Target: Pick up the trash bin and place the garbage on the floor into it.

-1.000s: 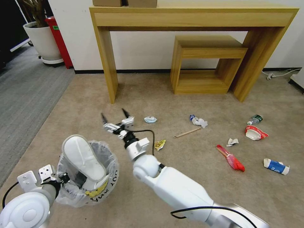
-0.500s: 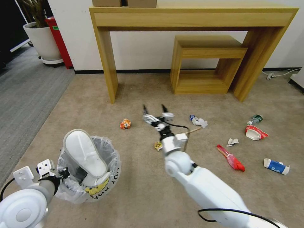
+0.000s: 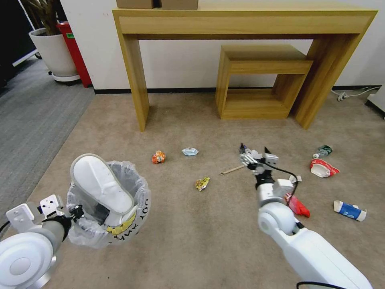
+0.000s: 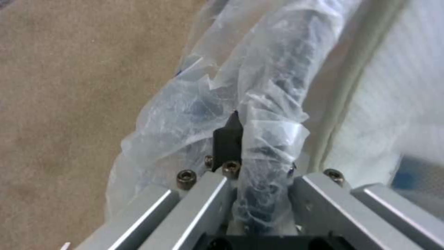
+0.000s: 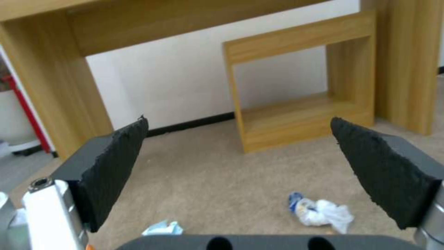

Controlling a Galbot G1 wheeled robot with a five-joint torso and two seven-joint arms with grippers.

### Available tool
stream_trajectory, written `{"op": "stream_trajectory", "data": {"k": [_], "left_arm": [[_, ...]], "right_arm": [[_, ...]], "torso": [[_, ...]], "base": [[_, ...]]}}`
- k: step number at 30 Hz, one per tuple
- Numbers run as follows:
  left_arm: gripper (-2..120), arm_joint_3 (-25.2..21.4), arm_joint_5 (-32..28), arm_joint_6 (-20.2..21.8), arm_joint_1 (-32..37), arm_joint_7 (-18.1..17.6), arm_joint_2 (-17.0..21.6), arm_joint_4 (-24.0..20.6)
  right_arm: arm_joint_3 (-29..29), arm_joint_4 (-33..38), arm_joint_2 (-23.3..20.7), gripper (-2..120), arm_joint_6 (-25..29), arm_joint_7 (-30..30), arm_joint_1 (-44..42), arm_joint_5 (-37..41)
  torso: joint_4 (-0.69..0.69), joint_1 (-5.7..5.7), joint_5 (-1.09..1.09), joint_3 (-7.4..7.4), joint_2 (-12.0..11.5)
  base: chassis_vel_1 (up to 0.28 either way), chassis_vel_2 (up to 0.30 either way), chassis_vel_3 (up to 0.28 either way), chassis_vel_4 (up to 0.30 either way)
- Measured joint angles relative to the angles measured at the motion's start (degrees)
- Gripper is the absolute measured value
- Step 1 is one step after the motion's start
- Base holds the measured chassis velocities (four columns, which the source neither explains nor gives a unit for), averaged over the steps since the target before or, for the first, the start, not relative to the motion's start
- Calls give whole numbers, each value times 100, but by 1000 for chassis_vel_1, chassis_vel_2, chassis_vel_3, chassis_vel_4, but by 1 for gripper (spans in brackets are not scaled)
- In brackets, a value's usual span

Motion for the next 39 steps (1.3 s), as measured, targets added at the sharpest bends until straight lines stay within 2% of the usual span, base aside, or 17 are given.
{"op": "stream_trajectory", "data": {"k": [3,10,15,21,29,39], "left_arm": [[0,35,4,-4,-29,-11,-32,0],[0,88,23,0,-50,-11,-128,25],[0,82,-63,-7,-75,-59,-141,74],[0,28,-173,-19,-92,-140,-191,81],[0,26,-199,-8,-182,-178,-297,208],[0,-42,-366,-20,-323,-322,-330,209]], "right_arm": [[172,76,-1,100,72,-105,-180,-48],[181,271,21,100,188,-390,-326,-98],[46,63,119,100,-67,-59,-235,-476],[-110,-1,208,100,-299,-13,-208,-194],[-398,-200,465,100,-608,231,-155,-737],[-625,-137,460,100,-292,-82,-79,-1057]], "torso": [[-1,0,1,0,0],[0,0,-1,0,0],[0,0,-1,1,0],[0,0,-1,0,0],[0,0,-1,1,0],[-1,0,0,1,0]], "base": [[0,0,0,0],[0,0,0,0],[0,0,0,0],[0,0,0,0],[0,0,0,0],[0,0,0,0]]}}
